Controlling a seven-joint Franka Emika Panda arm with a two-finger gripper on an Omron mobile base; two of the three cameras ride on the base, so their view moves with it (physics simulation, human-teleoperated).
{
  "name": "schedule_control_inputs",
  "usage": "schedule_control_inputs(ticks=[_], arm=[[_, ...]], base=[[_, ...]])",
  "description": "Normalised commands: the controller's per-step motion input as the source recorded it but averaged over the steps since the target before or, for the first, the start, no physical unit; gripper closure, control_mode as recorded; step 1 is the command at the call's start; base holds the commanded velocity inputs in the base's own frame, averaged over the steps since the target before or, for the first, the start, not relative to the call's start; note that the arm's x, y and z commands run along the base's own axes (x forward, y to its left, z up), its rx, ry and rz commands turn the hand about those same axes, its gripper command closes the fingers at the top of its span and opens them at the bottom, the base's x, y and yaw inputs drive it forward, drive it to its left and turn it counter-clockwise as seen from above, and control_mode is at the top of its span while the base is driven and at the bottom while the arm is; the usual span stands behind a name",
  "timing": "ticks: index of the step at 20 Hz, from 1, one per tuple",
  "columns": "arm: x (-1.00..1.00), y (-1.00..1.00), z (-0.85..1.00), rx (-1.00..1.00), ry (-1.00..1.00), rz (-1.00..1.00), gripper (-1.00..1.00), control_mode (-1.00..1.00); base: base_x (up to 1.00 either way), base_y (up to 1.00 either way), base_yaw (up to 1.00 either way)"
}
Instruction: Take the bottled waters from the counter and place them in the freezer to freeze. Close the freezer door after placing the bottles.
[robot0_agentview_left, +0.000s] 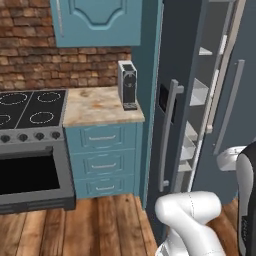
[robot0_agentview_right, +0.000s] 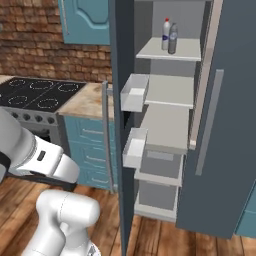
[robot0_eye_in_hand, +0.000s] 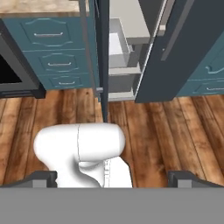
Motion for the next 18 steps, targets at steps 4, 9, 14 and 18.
schedule_control_inputs(ticks=[4,9,14,18], arm=[[0.00,0.00,0.00,0.00,0.00,0.00,-1.00,1.00],[0.00,0.00,0.00,0.00,0.00,0.00,-1.00,1.00],[0.00,0.00,0.00,0.00,0.00,0.00,-1.00,1.00],[0.00,0.00,0.00,0.00,0.00,0.00,-1.00,1.00]], base=[[0.00,-0.15,-0.17],[0.13,0.06,-0.18],[0.45,0.07,-0.05],[0.62,0.00,0.00]])
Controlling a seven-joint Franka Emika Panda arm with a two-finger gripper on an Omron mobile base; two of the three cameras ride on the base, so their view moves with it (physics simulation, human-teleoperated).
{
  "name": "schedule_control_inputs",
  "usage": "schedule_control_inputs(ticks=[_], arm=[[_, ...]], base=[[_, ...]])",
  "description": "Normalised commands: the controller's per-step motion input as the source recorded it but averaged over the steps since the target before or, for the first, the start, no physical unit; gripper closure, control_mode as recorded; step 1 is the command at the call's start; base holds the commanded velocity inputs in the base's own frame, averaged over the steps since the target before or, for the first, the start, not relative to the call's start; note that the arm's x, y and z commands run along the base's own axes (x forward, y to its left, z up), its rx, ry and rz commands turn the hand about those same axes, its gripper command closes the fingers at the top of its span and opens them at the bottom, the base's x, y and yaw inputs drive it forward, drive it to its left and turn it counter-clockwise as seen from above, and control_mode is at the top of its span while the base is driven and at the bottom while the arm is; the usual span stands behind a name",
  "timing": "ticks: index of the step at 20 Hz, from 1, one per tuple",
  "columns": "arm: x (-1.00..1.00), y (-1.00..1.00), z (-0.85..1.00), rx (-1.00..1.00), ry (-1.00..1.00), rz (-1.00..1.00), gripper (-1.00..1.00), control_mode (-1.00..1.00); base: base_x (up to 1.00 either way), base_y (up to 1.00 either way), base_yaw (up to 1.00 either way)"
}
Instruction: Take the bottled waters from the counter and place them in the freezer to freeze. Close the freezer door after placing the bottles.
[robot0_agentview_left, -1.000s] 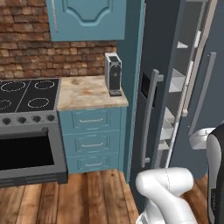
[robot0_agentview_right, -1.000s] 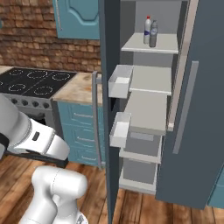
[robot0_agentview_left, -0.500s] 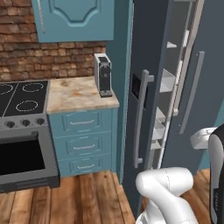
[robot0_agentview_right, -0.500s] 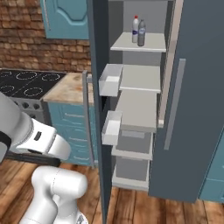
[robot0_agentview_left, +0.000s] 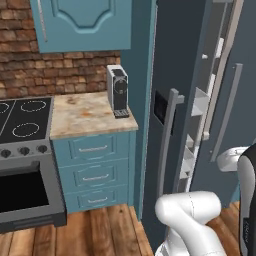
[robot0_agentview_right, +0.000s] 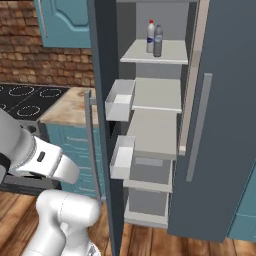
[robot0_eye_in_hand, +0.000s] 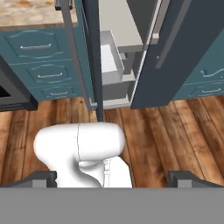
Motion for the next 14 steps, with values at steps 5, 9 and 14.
schedule_control_inputs(ticks=[5,9,14], arm=[[0.00,0.00,0.00,0.00,0.00,0.00,-1.00,1.00],[0.00,0.00,0.00,0.00,0.00,0.00,-1.00,1.00],[0.02,0.00,0.00,0.00,0.00,0.00,-1.00,-1.00]], base=[[0.55,0.00,0.00],[0.53,0.00,0.00],[0.25,0.00,0.00]])
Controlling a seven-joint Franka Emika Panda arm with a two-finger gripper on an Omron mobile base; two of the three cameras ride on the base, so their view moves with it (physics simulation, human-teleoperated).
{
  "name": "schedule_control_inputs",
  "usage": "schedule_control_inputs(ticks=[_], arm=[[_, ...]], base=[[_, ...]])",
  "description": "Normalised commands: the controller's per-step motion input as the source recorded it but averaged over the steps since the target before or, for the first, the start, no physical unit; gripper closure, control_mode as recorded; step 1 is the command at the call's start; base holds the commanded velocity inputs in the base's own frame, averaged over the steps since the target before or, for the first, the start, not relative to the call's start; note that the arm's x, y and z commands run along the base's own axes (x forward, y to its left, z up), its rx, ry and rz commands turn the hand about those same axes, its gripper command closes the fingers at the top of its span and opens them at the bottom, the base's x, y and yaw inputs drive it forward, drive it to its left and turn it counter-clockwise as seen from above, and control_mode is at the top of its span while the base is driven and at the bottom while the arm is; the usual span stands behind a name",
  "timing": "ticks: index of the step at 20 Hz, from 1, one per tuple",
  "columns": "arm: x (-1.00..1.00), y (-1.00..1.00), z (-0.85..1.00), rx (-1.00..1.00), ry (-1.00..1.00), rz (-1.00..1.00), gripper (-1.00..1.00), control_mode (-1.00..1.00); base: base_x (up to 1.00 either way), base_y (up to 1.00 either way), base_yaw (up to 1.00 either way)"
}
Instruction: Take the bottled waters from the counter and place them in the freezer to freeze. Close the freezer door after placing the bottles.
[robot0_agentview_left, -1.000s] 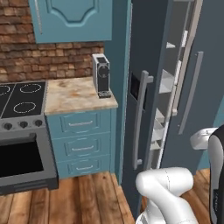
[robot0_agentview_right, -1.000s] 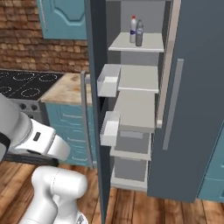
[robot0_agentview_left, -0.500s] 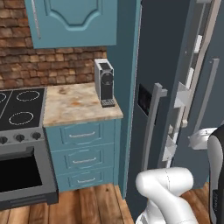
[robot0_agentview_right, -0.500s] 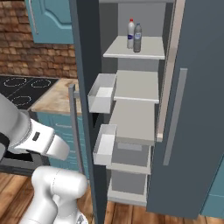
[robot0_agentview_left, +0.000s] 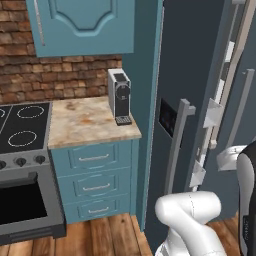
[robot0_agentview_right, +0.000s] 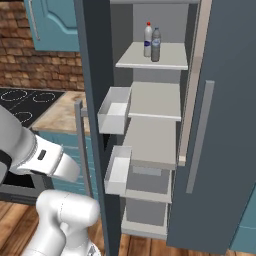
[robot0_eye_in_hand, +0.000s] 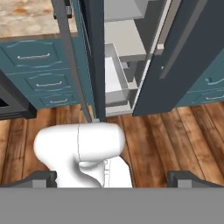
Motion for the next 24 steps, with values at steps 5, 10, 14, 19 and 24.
schedule_control_inputs(ticks=[5,10,14,19,24], arm=[[0.00,0.05,0.00,0.00,0.00,0.00,-1.00,-1.00],[0.06,0.61,0.00,-0.06,-0.08,-0.19,-1.00,-1.00],[0.32,0.62,0.00,-0.07,-0.04,-0.40,-1.00,-1.00],[0.57,0.39,0.00,-0.11,-0.05,-0.48,-1.00,-1.00],[0.75,0.18,-0.06,-0.12,-0.04,-0.43,-1.00,-1.00]], base=[[0.00,0.00,0.00],[0.00,0.00,0.00],[0.00,0.00,0.00],[0.00,0.00,0.00],[0.00,0.00,0.00]])
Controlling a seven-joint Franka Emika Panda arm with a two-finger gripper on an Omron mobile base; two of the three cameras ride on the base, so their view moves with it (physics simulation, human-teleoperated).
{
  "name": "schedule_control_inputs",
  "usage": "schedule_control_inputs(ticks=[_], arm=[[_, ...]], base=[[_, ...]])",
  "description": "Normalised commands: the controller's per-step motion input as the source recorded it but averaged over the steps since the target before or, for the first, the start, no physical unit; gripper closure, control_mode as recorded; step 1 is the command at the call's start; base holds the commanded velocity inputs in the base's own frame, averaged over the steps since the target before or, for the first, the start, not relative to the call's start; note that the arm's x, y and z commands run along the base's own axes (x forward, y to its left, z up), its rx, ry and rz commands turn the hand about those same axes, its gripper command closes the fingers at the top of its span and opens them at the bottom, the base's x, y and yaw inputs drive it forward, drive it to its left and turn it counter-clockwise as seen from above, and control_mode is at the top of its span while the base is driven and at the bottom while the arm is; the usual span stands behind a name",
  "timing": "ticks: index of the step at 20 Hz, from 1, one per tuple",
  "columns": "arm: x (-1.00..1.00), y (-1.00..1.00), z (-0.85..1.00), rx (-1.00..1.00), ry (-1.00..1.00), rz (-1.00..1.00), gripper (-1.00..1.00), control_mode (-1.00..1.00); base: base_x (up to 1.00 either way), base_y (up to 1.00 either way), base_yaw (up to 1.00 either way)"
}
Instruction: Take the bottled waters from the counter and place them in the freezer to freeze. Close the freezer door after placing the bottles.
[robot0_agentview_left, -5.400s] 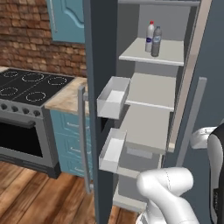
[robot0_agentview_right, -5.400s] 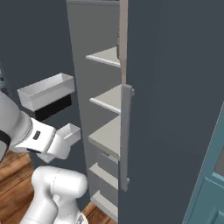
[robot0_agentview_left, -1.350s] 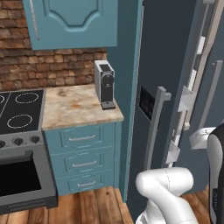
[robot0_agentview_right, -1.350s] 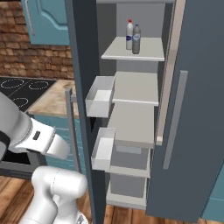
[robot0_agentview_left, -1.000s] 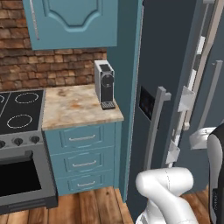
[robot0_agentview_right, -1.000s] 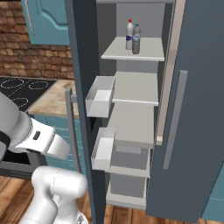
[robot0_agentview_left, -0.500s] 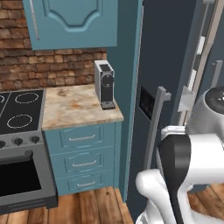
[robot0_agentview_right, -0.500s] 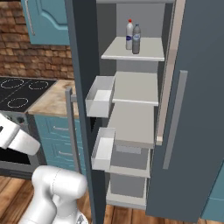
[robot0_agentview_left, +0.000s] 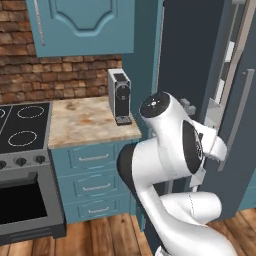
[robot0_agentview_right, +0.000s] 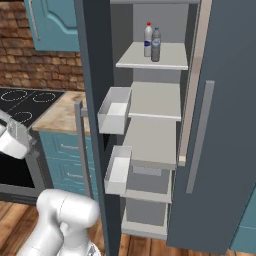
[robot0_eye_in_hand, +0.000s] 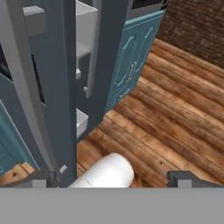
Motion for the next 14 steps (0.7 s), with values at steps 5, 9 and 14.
schedule_control_inputs(ticks=[5,9,14], arm=[[0.62,0.00,-0.23,-0.24,-0.21,-0.39,-1.00,-1.00],[0.62,0.00,-0.13,-0.28,-0.11,-0.39,-1.00,-1.00],[0.38,-0.01,-0.01,-0.11,-0.03,-0.24,-1.00,-1.00]], base=[[0.00,0.00,0.00],[0.00,0.00,0.00],[0.00,0.00,0.00]])
